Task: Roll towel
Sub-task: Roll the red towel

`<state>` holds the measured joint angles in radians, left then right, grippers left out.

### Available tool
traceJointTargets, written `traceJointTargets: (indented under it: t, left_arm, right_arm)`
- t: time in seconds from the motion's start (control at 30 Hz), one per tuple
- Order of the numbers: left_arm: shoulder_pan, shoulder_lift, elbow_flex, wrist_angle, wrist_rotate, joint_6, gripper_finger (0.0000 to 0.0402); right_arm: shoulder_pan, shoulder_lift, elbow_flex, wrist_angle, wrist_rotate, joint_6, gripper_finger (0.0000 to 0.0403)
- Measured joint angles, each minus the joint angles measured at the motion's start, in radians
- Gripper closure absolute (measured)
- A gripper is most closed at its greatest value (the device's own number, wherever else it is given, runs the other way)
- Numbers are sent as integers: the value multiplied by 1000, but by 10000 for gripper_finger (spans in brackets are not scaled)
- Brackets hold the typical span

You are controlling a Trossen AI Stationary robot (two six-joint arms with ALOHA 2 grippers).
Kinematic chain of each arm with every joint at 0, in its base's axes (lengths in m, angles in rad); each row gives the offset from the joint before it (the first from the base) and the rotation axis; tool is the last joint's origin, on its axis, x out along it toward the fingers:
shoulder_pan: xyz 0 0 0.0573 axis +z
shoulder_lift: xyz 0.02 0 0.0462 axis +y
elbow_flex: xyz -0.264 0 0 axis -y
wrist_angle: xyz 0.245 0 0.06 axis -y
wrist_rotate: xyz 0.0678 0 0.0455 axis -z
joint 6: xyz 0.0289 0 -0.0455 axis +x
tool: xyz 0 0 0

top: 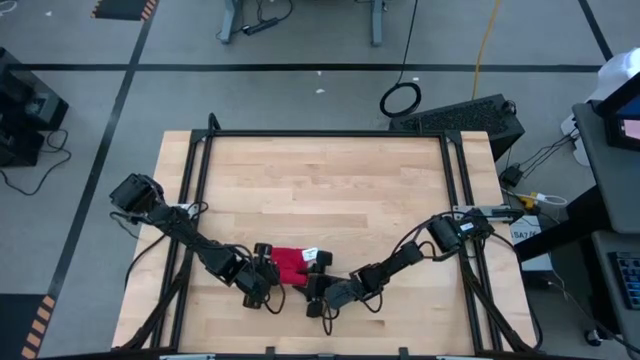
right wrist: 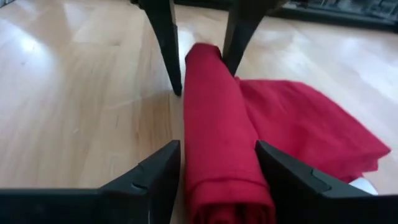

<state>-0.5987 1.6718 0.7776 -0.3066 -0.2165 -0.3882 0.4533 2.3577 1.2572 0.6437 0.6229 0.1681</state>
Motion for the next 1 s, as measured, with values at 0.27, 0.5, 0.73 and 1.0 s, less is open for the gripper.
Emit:
traceJointTargets:
  t: [0.27,0.5,0.73,1.0]
  left_arm:
    - [-12,-66,-5,-35,-62,-53,207]
    - [-71,-162,-4,-60,-159,-52,157]
    - [-155,-147,-3,-28,-253,-73,145]
    - [-242,-71,-2,63,-389,-43,145]
  right_arm:
    - [-19,-2,0,-29,-107,85,206]
    - [-23,-2,0,-29,-122,163,206]
    - [-29,-2,0,-27,-166,252,206]
    - [-48,-3,0,-34,-245,337,207]
